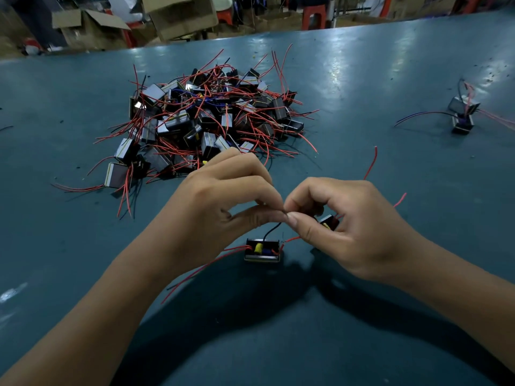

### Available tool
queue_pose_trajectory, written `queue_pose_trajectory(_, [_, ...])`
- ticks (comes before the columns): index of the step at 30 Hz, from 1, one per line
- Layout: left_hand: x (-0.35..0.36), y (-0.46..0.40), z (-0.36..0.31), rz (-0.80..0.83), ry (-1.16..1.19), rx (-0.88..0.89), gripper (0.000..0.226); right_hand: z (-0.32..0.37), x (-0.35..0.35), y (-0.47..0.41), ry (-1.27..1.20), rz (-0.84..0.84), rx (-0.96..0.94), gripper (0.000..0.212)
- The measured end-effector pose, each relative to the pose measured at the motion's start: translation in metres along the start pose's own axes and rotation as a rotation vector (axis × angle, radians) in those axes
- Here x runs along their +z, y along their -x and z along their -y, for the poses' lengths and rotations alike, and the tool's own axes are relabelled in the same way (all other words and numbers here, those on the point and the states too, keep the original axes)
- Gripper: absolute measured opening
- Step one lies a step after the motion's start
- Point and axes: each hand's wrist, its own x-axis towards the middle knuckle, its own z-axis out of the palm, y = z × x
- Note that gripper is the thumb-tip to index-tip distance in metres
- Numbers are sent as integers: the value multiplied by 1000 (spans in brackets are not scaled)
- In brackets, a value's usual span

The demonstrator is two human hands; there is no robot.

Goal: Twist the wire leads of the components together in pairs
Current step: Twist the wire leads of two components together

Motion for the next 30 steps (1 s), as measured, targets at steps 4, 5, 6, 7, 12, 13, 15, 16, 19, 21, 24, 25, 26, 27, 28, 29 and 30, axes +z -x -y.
queue_pose_trajectory(4, [3, -2, -5, 35, 150, -137, 12, 1, 1, 0, 138, -66, -31, 3])
queue_pose_trajectory(5, [4, -1, -7, 42, 188, -177, 11, 2, 1, 0, 157, -82, -31, 3])
queue_pose_trajectory(6, [6, -1, -9, 48, 217, -209, 12, 2, 1, 0, 169, -98, -30, 2])
queue_pose_trajectory(7, [8, -1, -10, 49, 231, -243, 13, 2, 1, 1, 178, -113, -28, 2])
queue_pose_trajectory(12, [16, 0, -17, 44, 406, -470, 18, 3, 4, 1, 249, -170, -1, 4])
queue_pose_trajectory(13, [18, 0, -18, 32, 466, -533, 18, 4, 5, 1, 264, -178, -1, 5])
queue_pose_trajectory(15, [21, 0, -19, 6, 568, -638, 18, 5, 6, 1, 286, -181, 2, 6])
queue_pose_trajectory(16, [23, 1, -20, -5, 599, -672, 19, 5, 7, 1, 289, -177, 7, 6])
queue_pose_trajectory(19, [26, 1, -21, -26, 626, -721, 20, 5, 6, 2, 271, -168, 19, 6])
queue_pose_trajectory(21, [28, 2, -21, -32, 649, -765, 21, 5, 7, 2, 314, -162, 8, 6])
queue_pose_trajectory(24, [31, 5, -21, -36, 700, -845, 24, 5, 11, 1, 409, -162, -25, 6])
queue_pose_trajectory(25, [31, 5, -21, -41, 703, -846, 25, 5, 11, 1, 406, -167, -26, 6])
queue_pose_trajectory(26, [30, 4, -22, -48, 694, -833, 25, 4, 11, 1, 380, -173, -16, 6])
queue_pose_trajectory(27, [29, 3, -21, -55, 677, -811, 25, 3, 10, 1, 336, -176, 4, 6])
queue_pose_trajectory(28, [27, 2, -20, -55, 658, -785, 24, 2, 8, 1, 277, -179, 29, 6])
queue_pose_trajectory(29, [24, 2, -17, -41, 637, -757, 23, 1, 7, 1, 211, -183, 55, 7])
queue_pose_trajectory(30, [22, 2, -15, -14, 617, -725, 22, 0, 7, 1, 150, -188, 80, 7])
